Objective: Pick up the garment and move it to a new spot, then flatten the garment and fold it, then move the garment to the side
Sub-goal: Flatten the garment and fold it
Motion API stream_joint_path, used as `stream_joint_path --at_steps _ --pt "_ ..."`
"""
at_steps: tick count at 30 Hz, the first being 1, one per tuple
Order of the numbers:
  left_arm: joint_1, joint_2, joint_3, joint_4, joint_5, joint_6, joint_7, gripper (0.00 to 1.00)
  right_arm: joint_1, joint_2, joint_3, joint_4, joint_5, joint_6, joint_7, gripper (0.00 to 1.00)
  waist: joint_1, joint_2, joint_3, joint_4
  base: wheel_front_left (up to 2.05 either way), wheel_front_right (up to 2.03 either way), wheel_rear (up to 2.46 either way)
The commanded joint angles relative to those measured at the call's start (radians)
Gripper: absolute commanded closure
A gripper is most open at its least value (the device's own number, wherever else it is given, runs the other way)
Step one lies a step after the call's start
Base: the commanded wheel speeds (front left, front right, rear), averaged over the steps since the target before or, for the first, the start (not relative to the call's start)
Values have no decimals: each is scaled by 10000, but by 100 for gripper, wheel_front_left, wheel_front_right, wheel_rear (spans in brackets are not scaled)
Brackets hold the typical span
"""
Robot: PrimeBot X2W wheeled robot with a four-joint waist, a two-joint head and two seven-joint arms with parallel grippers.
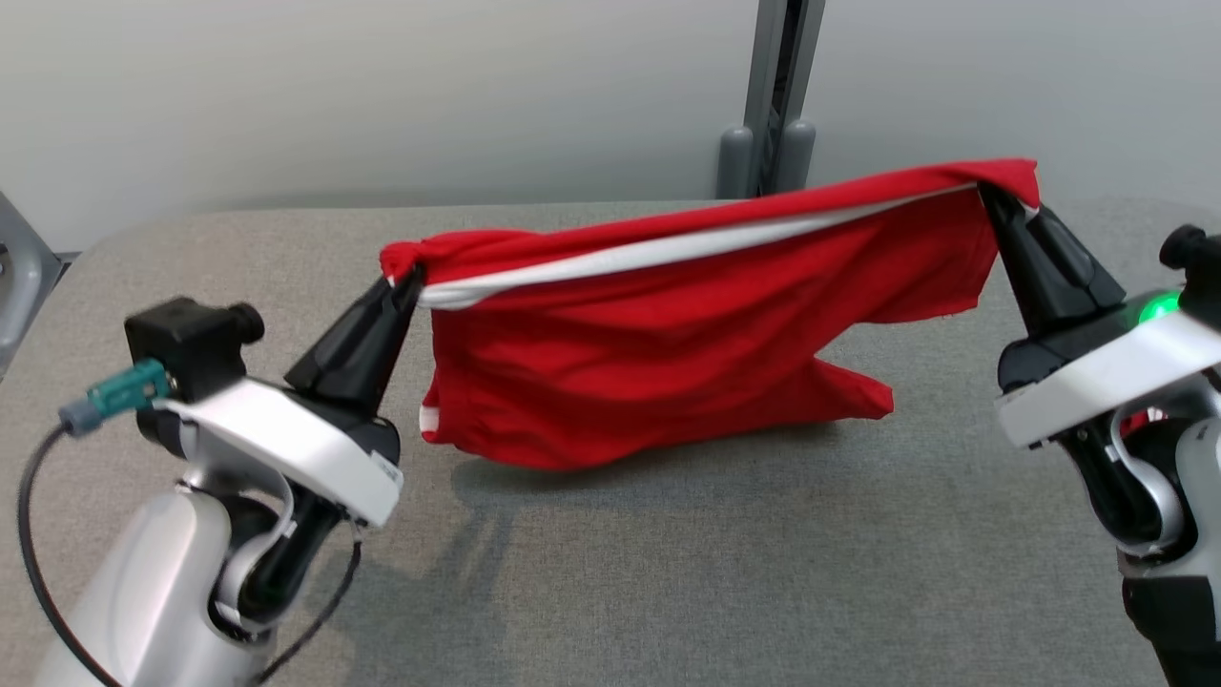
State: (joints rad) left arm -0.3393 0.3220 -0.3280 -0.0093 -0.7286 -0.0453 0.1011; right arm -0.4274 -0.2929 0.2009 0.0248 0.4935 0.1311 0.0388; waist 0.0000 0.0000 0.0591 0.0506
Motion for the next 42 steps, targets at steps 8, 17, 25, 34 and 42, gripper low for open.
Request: stream_joint_path --at_steps 8,17,25,34,42 --pt "-2404 467 471 588 -323 91 1151 100 -2195 53 -113 409 419 -11 1003 100 0 0 1468 -63 0 0 0" --pt "-6475 459 760 2665 126 -98 1090 100 -6171 567 -318 1893 924 -17 1483 100 0 0 3403 -272 0 0 0" --pt "-9886 -328 973 5099 658 -364 -1196 100 -9361 1304 -435 4098 216 -28 177 100 0 0 4827 -438 0 0 0" --pt "-10262 -1220 988 7692 359 -718 -3241 100 -9270 2002 -534 6785 598 -29 -1214 100 0 0 5542 -643 0 0 0" --pt "-9603 -1691 807 9661 356 -793 -3646 100 -8689 2014 -156 8730 1294 -40 -1500 100 0 0 5762 -488 0 0 0"
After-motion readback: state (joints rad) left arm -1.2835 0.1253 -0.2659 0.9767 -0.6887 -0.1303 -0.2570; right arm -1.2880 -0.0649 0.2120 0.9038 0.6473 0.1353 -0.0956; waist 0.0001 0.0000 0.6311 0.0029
